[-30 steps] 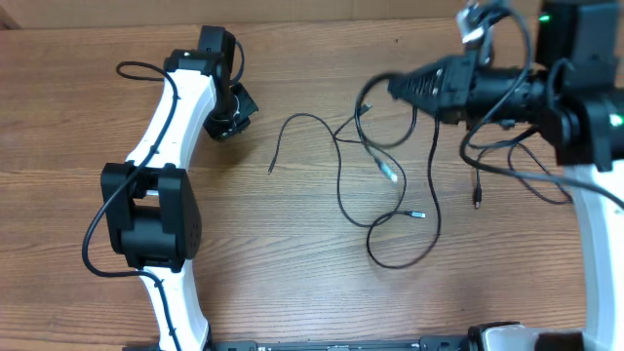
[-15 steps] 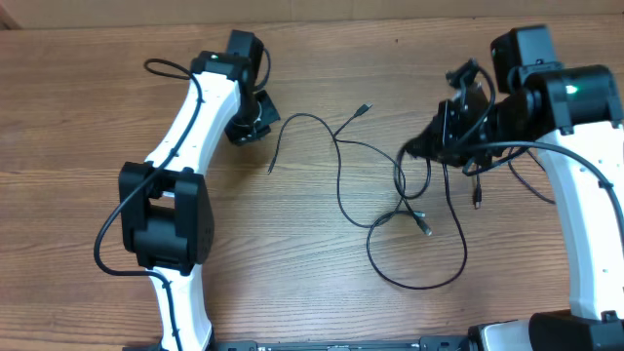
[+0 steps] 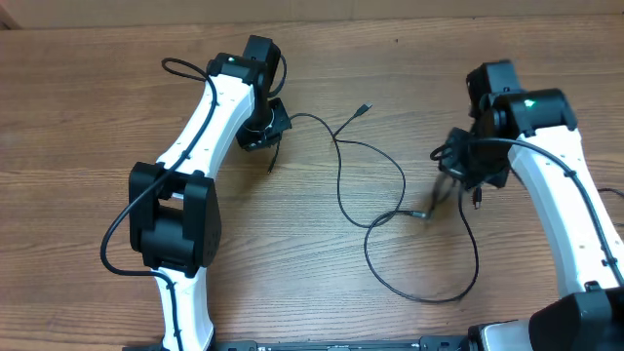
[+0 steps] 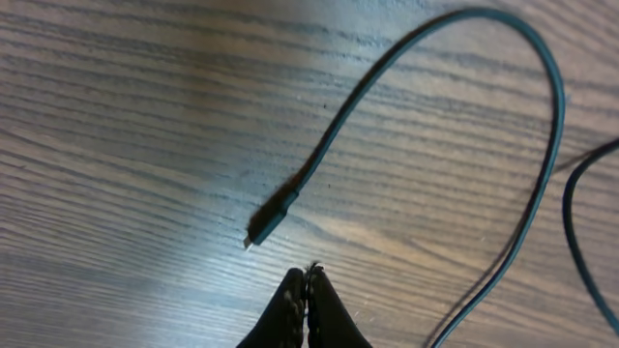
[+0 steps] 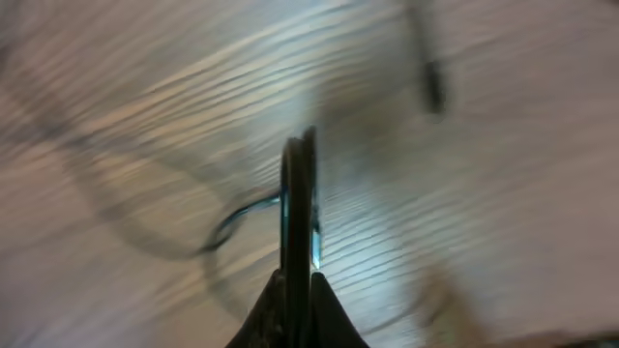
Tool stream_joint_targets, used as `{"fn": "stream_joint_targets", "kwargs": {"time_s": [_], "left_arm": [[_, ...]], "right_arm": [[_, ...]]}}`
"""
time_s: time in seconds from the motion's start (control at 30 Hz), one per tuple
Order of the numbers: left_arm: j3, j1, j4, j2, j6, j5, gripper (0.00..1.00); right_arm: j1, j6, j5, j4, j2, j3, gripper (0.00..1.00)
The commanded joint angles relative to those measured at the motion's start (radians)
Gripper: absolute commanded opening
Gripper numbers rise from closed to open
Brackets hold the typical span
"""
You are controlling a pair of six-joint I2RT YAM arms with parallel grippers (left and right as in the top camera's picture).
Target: Untangle cables
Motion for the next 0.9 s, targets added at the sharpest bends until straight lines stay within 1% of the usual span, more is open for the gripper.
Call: {"fn": "stream_joint_targets", "kwargs": {"time_s": [0.0, 0.03, 0.07, 0.1, 0.13, 0.17, 0.2, 0.27, 0.47, 0.6, 0.73, 0.87], "left_arm": [[-0.009, -0.006, -0.01, 0.008, 0.03, 0.003, 0.04], [-0.009, -0.006, -0.012, 0.008, 0.031, 0.003, 0.04], [-0.009, -0.006, -0.013, 0.008, 0.035, 0.003, 0.04], [-0.009, -0.006, -0.013, 0.008, 0.044, 0.003, 0.04], [-0.009, -0.007, -0.014, 0.008, 0.049, 0.003, 0.04], [-0.009, -0.007, -0.016, 0.008, 0.049, 0.003, 0.04], [-0.009, -0.007, -0.017, 0.008, 0.049, 0.003, 0.04], [-0.009, -0.007, -0.019, 0.008, 0.049, 0.003, 0.05], [-0.009, -0.007, -0.024, 0.008, 0.048, 0.003, 0.06], [-0.009, -0.007, -0.032, 0.008, 0.051, 0.003, 0.07], [-0.009, -0.007, -0.032, 0.008, 0.056, 0.003, 0.08], [-0.009, -0.007, -0.03, 0.008, 0.055, 0.003, 0.09]], "right_arm": [[-0.027, 0.146, 0.23, 0.029, -0.003, -0.057, 0.04], [-0.036, 0.145, 0.228, 0.047, -0.002, -0.074, 0.15], [-0.043, 0.145, 0.228, 0.059, -0.002, -0.086, 0.36], [-0.048, 0.145, 0.229, 0.069, -0.002, -0.097, 0.64], [-0.052, 0.143, 0.229, 0.071, -0.002, -0.101, 0.82], [-0.054, 0.14, 0.228, 0.071, -0.002, -0.102, 0.91], [-0.055, 0.14, 0.221, 0.072, -0.002, -0.102, 0.99], [-0.055, 0.102, 0.174, 0.074, -0.002, -0.102, 1.0], [-0.055, -0.149, -0.155, 0.065, -0.002, -0.102, 1.0], [-0.052, -0.175, -0.23, 0.025, -0.002, -0.102, 0.99], [-0.018, -0.175, -0.244, -0.025, -0.002, -0.103, 0.89], [0.045, -0.174, -0.244, -0.034, -0.002, -0.119, 0.76]]}}
